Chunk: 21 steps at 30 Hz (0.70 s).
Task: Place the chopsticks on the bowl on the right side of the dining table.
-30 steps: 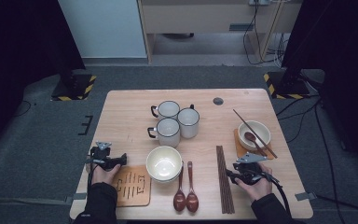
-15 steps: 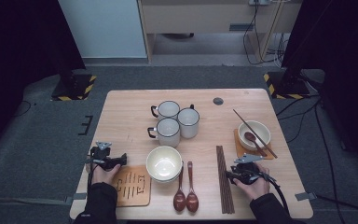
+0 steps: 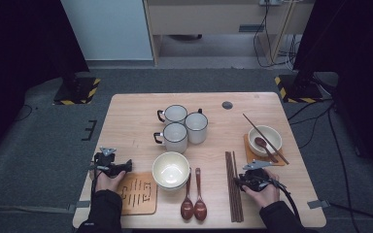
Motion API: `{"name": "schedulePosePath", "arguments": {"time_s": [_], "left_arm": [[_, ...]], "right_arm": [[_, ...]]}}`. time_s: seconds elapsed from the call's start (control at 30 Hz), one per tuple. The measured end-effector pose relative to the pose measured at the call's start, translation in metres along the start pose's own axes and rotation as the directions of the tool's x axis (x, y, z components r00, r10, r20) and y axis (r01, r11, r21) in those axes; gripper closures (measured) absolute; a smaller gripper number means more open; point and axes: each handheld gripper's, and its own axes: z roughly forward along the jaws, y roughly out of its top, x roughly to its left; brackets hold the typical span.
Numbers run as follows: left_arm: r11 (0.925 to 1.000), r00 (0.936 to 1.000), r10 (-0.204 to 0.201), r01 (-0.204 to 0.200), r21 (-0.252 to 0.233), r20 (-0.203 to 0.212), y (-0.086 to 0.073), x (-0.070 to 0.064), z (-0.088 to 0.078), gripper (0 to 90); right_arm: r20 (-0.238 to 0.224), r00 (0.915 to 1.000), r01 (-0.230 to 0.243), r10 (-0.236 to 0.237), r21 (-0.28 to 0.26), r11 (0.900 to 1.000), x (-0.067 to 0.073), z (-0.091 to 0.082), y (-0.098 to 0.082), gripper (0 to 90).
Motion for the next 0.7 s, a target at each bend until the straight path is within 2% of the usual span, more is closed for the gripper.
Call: {"name": "schedulePosePath", "arguments": {"time_s": [0.43, 0.7], "left_arm": [[1.0000, 1.0000, 0.000, 0.000, 0.000, 0.000, 0.0000, 0.0000, 0.0000, 0.0], [1.0000, 1.0000, 0.000, 0.000, 0.000, 0.000, 0.0000, 0.0000, 0.0000, 0.0]], "right_arm": [[0.018, 0.9998, -0.004, 0.004, 0.009, 1.000, -0.0016, -0.0009, -0.0010, 77.3], [0.049, 0.9987, -0.012, 0.011, 0.019, 1.000, -0.0059, -0.0033, -0.0022, 81.0]]}}
